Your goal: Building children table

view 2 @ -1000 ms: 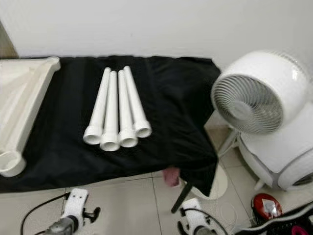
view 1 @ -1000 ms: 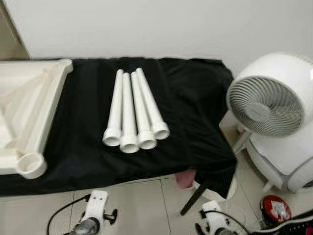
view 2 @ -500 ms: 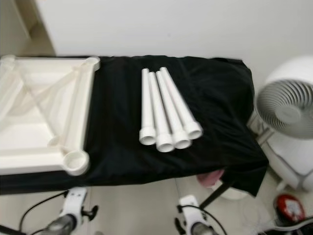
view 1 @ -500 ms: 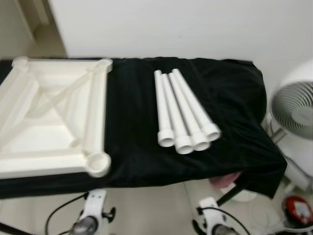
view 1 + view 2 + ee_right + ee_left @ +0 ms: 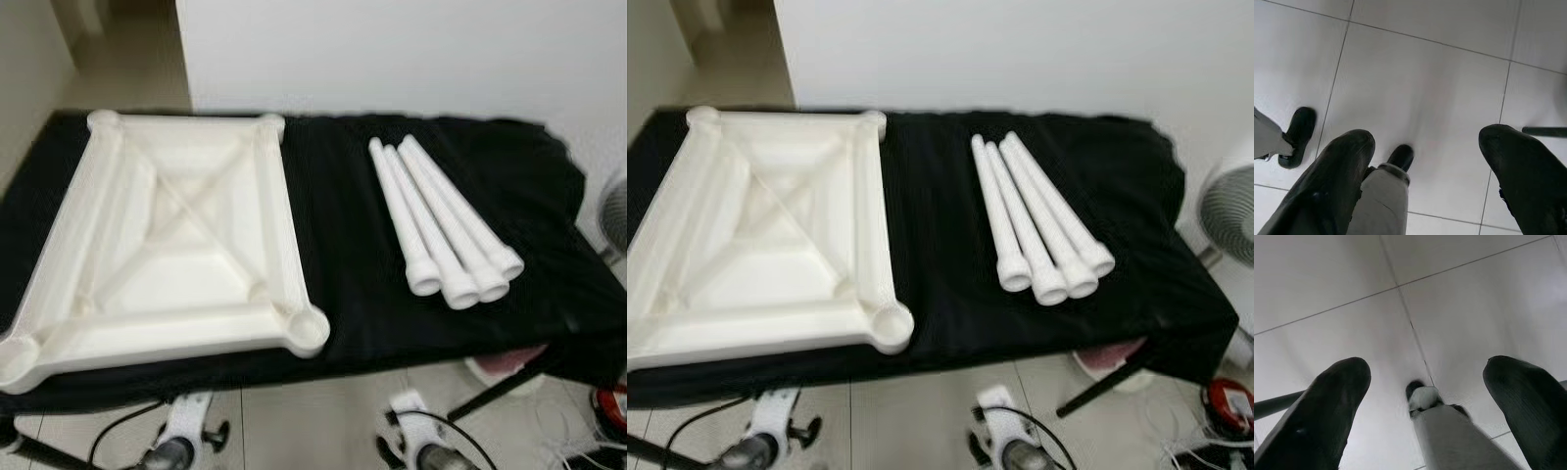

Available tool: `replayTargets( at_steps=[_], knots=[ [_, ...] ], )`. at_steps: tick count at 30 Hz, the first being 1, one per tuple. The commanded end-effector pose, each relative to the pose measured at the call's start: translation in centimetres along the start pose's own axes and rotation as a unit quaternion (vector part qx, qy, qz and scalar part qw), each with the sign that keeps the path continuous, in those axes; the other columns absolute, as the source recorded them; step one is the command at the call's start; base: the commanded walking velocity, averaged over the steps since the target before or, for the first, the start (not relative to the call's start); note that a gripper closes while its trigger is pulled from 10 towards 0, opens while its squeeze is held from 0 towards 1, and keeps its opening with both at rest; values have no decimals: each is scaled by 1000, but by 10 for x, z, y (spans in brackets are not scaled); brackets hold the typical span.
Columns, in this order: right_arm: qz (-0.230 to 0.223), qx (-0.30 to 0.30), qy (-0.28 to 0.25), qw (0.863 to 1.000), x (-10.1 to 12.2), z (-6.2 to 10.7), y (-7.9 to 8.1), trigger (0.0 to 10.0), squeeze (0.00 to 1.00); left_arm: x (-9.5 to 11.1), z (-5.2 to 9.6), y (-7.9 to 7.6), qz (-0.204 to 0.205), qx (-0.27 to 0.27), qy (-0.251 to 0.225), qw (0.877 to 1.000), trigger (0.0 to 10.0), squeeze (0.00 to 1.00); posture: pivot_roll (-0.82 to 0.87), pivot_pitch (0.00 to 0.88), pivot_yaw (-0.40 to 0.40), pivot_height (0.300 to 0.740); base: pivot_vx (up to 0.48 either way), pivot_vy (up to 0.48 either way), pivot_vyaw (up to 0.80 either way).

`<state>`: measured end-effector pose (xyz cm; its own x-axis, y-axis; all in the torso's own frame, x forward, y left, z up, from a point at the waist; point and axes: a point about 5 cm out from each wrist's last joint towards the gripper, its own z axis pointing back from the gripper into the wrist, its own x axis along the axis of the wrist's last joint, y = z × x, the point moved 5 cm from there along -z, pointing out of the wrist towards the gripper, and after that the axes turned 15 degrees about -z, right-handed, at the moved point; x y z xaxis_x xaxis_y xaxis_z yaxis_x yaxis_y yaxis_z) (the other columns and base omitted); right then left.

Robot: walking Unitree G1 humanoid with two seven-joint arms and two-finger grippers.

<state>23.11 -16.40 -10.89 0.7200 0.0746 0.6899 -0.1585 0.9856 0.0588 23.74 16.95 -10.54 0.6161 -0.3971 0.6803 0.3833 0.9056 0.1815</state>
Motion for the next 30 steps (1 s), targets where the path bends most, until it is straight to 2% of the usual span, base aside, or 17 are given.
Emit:
replayTargets(
  at_steps=[1,11,30],
  knots=[
    [0,-16,21,1000,-13,5,-13,10000,0,13,-3,3,-7,4,-22,1000,10000,0,-51,0,-30,740,0,0,0],
    [-5,-20,20,1000,-12,5,-14,10000,0,17,-3,-2,-27,-8,-32,999,10000,0,-57,0,-24,740,0,-75,0],
    [-18,-31,18,999,-14,6,-18,10000,0,26,-5,-1,-23,-9,-43,999,10000,0,-77,0,-8,740,0,-424,0]
  ],
)
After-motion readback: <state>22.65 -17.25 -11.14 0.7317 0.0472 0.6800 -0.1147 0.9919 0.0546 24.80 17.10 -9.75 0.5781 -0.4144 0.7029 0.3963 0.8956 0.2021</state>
